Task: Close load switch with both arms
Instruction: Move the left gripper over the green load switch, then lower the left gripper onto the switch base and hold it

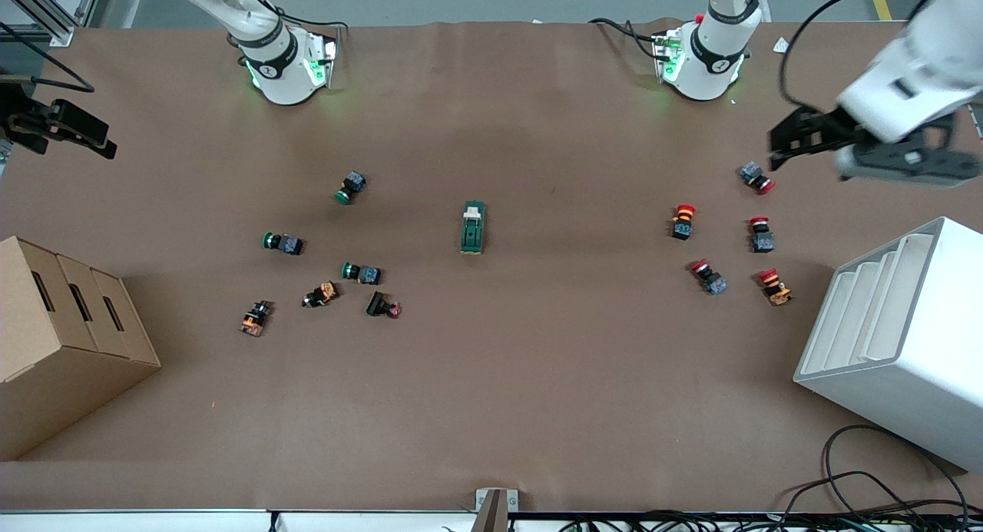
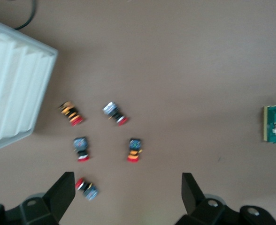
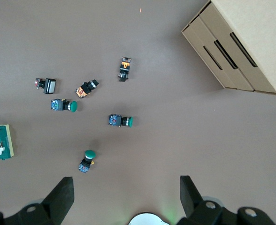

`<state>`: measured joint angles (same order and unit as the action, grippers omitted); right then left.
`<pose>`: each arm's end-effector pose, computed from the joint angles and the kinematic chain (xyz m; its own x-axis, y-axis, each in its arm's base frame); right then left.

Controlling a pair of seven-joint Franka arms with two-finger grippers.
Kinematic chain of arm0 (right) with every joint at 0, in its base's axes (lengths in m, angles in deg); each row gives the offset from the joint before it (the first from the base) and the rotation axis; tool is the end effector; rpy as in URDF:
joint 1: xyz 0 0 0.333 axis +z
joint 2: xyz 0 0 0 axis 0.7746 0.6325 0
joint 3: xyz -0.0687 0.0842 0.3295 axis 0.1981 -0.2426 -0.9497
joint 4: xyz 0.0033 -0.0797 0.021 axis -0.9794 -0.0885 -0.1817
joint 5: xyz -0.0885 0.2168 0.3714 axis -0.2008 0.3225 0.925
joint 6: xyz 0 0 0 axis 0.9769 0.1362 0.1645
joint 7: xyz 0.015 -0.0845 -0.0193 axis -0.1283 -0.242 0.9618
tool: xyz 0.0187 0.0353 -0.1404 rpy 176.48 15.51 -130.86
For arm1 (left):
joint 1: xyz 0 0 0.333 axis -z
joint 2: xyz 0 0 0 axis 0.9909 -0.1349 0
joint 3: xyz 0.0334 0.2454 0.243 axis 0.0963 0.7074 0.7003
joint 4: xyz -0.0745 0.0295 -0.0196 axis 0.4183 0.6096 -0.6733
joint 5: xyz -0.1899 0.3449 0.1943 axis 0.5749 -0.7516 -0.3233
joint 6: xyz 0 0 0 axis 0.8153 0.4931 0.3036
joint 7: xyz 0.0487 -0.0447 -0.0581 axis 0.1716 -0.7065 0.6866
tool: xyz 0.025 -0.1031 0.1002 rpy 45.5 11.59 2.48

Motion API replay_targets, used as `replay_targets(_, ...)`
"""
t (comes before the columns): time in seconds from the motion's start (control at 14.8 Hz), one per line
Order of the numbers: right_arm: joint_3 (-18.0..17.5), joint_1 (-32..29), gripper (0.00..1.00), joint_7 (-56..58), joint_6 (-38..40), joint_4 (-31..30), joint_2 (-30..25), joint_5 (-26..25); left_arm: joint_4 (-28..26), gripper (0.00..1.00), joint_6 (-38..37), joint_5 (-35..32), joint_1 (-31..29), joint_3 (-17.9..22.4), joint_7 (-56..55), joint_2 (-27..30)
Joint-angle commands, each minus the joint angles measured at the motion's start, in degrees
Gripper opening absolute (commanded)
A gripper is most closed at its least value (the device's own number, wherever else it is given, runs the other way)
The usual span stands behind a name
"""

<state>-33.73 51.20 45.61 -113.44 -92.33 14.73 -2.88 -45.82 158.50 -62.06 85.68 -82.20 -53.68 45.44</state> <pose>0.5595 -0.0131 0.6599 0.9940 -0.0880 -0.0647 -0.0880 -0.9961 0.0019 0.5852 -0.1623 0.6087 0.9829 -0.1829 0.0194 -0.1835 -0.9823 0.0371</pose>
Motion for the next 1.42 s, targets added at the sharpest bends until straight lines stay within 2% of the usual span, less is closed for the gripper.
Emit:
replay_targets(0.0, -0.6, -1.4, 1.0, -0.2, -0.3, -2.4, -2.8, 0.9, -0.3, 1.0, 4.4, 0.4, 0.1, -5.7, -7.5, -2.9)
replay_targets(0.27, -0.8, -1.2, 1.0, -0.2, -0.3, -2.4, -2.6, 0.9, -4.3, 1.0, 12.0, -0.1, 1.0, -14.6, -23.3, -5.9)
replay_targets(0.54, -0.7, -1.4, 1.0, -0.2, 0.3, -2.4, -2.6, 0.9, -14.7, 1.0, 26.5, -2.2, 9.0, -15.7, -36.9, -6.2)
replay_targets(0.68, -0.8, -1.3, 1.0, -0.6, 0.4, -2.4, -2.6, 0.9, -17.5, 1.0, 31.4, -6.1, 13.7, -15.9, -45.2, -7.6)
replay_targets(0.88, -0.8, -1.2, 1.0, -1.1, 0.7, -2.4, -2.8, 1.1, -17.5, 1.0, 34.6, -13.5, 20.4, -15.9, -58.9, -13.2)
replay_targets(1.15, -0.7, -1.4, 1.0, -3.0, 1.6, -2.4, -2.8, 2.7, -17.7, 0.99, 39.8, -23.6, 25.4, -15.9, -71.7, -19.4)
replay_targets(1.36, -0.7, -1.3, 1.0, -2.9, 1.3, -2.4, -2.7, 2.6, -17.5, 0.99, 41.5, -36.5, 29.1, -15.9, -86.3, -24.3)
